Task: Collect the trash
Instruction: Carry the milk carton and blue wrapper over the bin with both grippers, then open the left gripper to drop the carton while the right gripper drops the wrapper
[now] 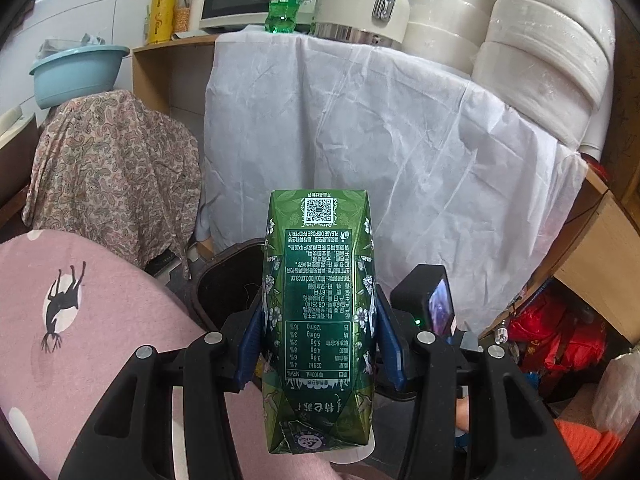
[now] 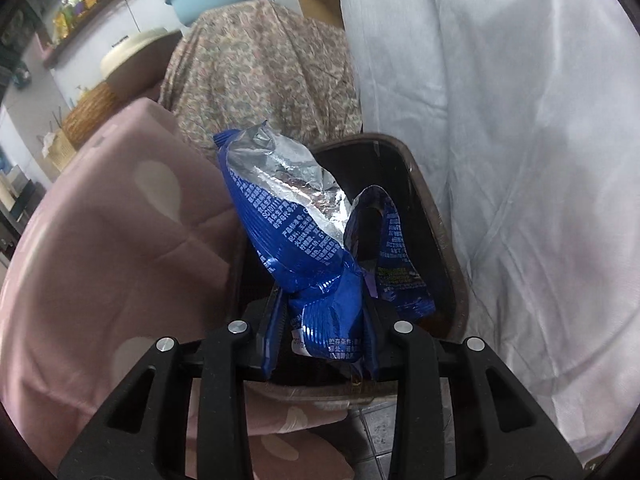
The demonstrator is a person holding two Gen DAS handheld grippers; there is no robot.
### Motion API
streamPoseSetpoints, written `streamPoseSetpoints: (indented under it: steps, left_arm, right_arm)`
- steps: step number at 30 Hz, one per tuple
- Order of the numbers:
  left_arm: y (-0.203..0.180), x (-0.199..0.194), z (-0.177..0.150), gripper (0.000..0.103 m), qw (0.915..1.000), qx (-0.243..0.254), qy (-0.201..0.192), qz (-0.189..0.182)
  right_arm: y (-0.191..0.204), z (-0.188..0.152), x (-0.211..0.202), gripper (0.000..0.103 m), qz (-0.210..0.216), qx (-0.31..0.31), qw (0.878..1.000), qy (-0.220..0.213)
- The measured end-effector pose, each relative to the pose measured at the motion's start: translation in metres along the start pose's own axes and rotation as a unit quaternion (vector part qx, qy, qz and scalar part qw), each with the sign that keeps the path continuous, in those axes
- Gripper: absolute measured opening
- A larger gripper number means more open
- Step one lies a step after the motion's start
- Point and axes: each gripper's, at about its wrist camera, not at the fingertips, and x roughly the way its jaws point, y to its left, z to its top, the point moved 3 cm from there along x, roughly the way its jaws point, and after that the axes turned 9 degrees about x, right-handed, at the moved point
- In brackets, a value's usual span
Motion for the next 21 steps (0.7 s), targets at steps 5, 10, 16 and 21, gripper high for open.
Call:
streamPoseSetpoints:
  steps: [5, 10, 16, 21]
  left_arm:
    - [0.002, 0.023, 0.005, 0.049, 0.9999, -0.003, 0.014, 0.002]
    - [0.004, 0.044, 0.011, 0.049, 0.9996, -0.008, 0.025, 0.008]
    - [0.005, 0.078, 0.015, 0.049, 0.9983, -0.011, 0.055, 0.018]
    - [0.007, 0.116, 0.013, 0.049, 0.9933, -0.040, 0.103, 0.033]
  right_arm:
    - [-0.002, -0.001, 0.025, 0.048, -0.009, 0.003, 1.000, 0.008]
    - [-0.004, -0.001, 0.027, 0.072, -0.017, 0.000, 1.000, -0.007]
    - [-0.008, -0.014, -0.003, 0.075, -0.014, -0.007, 0.999, -0.032]
    - [-0.019, -0.028, -0.038, 0.079, -0.016, -0.005, 0.998, -0.054]
